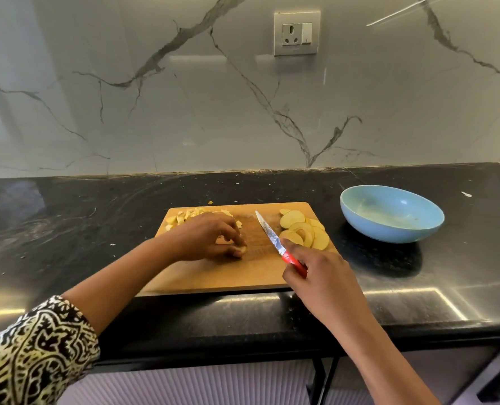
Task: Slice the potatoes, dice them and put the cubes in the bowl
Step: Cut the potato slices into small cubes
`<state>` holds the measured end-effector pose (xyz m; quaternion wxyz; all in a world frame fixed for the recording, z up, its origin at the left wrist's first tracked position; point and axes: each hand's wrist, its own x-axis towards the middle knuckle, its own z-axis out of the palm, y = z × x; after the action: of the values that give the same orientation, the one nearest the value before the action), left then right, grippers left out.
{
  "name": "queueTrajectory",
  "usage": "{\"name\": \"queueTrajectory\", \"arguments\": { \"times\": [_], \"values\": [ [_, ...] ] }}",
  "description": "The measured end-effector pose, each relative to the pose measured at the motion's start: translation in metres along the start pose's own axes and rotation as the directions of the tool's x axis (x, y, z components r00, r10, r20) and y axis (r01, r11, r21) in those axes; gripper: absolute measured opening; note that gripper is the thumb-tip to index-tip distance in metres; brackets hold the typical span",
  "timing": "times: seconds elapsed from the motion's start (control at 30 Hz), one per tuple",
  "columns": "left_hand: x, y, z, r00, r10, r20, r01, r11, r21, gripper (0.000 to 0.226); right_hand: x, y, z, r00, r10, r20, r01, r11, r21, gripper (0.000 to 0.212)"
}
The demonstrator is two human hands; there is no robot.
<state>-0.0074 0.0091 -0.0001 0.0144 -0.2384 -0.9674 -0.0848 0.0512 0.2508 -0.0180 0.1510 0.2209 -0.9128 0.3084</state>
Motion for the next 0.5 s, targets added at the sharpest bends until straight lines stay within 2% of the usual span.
{"name": "queueTrajectory", "arguments": {
  "times": [0.13, 0.27, 0.33, 0.5],
  "values": [
    [-0.006, -0.014, -0.007, 0.991, 0.134, 0.031, -0.130, 0.986, -0.107, 0.027, 0.001, 0.001, -0.003, 0.999, -0.002, 0.043, 0.003, 1.000, -0.024, 0.047],
    [-0.022, -0.026, 0.005, 0.973, 0.164, -0.162, -0.187, 0.972, -0.141, 0.027, 0.004, -0.002, -0.008, 0.992, -0.030, 0.121, 0.037, 0.997, -0.060, 0.044],
    [-0.033, -0.028, 0.010, 0.956, 0.187, -0.224, -0.214, 0.971, -0.102, 0.031, 0.005, -0.007, -0.011, 0.987, -0.036, 0.157, 0.049, 0.996, -0.080, 0.042],
    [-0.046, -0.031, 0.016, 0.939, 0.279, -0.200, -0.271, 0.960, 0.070, 0.034, 0.010, -0.017, -0.013, 0.975, -0.049, 0.215, 0.072, 0.992, -0.102, 0.041]
  ]
}}
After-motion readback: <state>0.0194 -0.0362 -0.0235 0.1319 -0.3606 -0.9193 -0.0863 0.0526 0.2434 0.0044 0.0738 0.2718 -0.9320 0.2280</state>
